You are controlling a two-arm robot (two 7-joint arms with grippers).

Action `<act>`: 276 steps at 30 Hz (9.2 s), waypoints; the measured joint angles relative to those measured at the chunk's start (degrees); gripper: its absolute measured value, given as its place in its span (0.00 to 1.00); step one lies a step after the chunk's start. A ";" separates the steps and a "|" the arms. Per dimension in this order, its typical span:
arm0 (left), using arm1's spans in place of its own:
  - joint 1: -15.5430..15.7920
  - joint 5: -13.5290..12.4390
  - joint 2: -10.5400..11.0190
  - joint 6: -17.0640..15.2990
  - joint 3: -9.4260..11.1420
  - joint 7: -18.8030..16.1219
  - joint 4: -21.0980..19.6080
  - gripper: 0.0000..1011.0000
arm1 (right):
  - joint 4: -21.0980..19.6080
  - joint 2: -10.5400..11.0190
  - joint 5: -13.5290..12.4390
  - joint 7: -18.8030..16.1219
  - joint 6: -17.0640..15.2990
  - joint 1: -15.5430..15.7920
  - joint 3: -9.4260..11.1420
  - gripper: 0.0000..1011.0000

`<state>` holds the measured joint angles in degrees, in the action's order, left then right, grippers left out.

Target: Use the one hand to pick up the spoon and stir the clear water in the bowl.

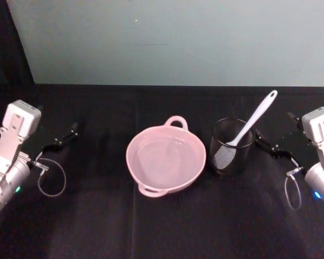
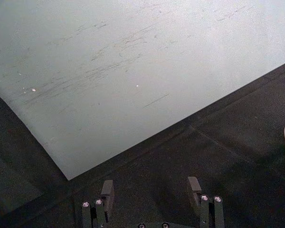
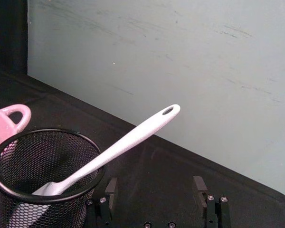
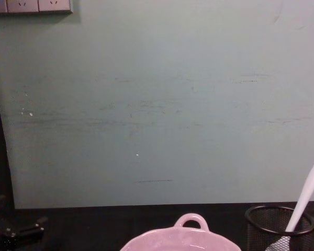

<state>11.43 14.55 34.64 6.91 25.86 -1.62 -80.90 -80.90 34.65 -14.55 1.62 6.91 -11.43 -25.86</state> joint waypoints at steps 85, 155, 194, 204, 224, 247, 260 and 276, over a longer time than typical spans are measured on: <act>0.00 0.00 0.00 0.00 0.00 0.00 0.00 1.00 | 3.07 -10.69 -50.57 -21.03 -17.15 -1.16 15.10 0.99; 0.00 0.00 0.00 0.00 0.00 0.00 0.00 1.00 | -19.44 2.70 -31.87 -16.14 -16.68 -5.12 9.01 0.11; 0.00 0.00 0.00 0.00 0.00 0.00 0.00 1.00 | -20.42 -0.04 -27.92 -21.36 -17.26 -8.42 4.51 0.11; 0.00 0.00 0.00 0.00 0.00 0.00 0.00 1.00 | -11.91 -5.27 -22.99 -27.04 -14.84 -11.97 -3.06 0.11; 0.00 0.00 0.00 0.00 0.00 0.00 0.00 1.00 | 2.77 -14.80 -19.68 -32.61 -10.67 -16.46 -7.60 0.11; 0.00 0.00 0.00 0.00 0.00 0.00 0.00 1.00 | 9.57 -15.25 -18.50 -30.86 -8.30 -17.80 -1.51 0.11; 0.00 0.00 0.00 0.00 0.00 0.00 0.00 1.00 | 1.16 -11.80 -18.28 -30.47 -10.00 -12.29 -0.44 0.11; 0.00 0.00 0.00 0.00 0.00 0.00 0.00 1.00 | 0.19 -14.77 -18.21 -33.16 -10.18 -12.53 -5.08 0.11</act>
<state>11.43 14.55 34.65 6.91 25.86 -1.62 -80.90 -80.70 19.87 -32.75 -31.54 -3.27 -23.96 -30.95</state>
